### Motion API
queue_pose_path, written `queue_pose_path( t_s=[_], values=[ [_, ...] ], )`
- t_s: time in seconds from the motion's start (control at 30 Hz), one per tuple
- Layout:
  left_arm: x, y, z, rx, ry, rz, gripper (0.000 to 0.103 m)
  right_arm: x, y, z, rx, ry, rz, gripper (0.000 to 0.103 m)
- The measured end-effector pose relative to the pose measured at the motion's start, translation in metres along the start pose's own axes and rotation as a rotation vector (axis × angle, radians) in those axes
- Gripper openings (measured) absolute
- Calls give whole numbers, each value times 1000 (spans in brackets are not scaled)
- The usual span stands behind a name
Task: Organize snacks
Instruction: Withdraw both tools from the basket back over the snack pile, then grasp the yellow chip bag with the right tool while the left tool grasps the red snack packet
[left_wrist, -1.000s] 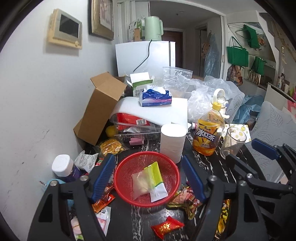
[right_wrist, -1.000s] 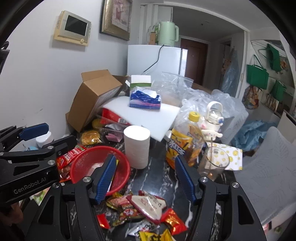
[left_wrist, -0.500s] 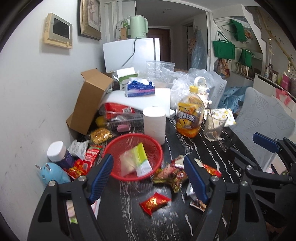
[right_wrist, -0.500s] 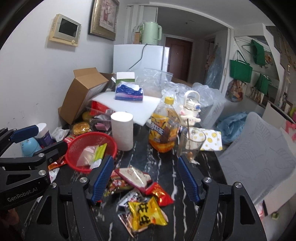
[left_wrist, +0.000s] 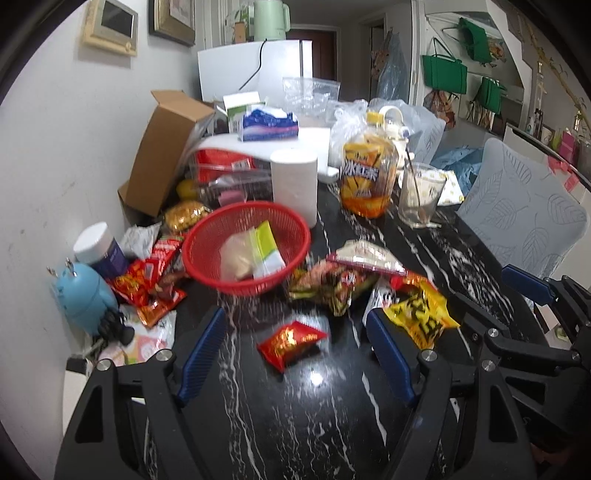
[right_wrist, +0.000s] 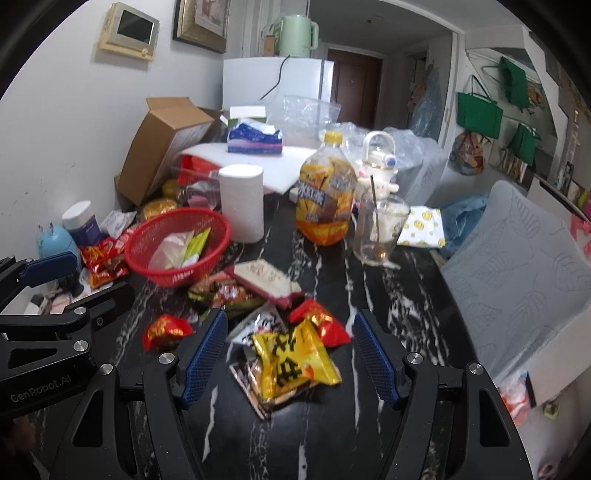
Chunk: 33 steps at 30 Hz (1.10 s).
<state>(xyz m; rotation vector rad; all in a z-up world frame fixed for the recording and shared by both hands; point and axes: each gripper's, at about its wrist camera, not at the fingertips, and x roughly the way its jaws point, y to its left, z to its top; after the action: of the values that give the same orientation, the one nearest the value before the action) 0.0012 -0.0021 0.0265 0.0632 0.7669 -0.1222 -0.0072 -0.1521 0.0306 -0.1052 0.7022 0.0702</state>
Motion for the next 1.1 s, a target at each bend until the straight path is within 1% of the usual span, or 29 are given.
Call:
queue_pose_path(
  t_s=[0.23,0.33,0.57,0.67,0.83,0.97,1.1],
  values=[
    [25,6,-20,-12,74,-1,77,18,4,-22,7,57,13,71],
    [42,9,-28,-15,119,-2,77,27,6,-29,3,78,8,71],
    [74,14,-37,-8,187,17,77,57,6,-40,17,148,25,71],
    [86,18,-36,-10,202,14,77,69,6,-43,21,169,27,71],
    [108,19,-31,10,227,18,77,81,5,-40,24,180,25,71],
    [123,19,-29,26,244,-4,77,88,6,-37,15,181,16,71],
    [130,17,-31,24,238,-26,76,93,4,-36,11,187,9,71]
  ],
)
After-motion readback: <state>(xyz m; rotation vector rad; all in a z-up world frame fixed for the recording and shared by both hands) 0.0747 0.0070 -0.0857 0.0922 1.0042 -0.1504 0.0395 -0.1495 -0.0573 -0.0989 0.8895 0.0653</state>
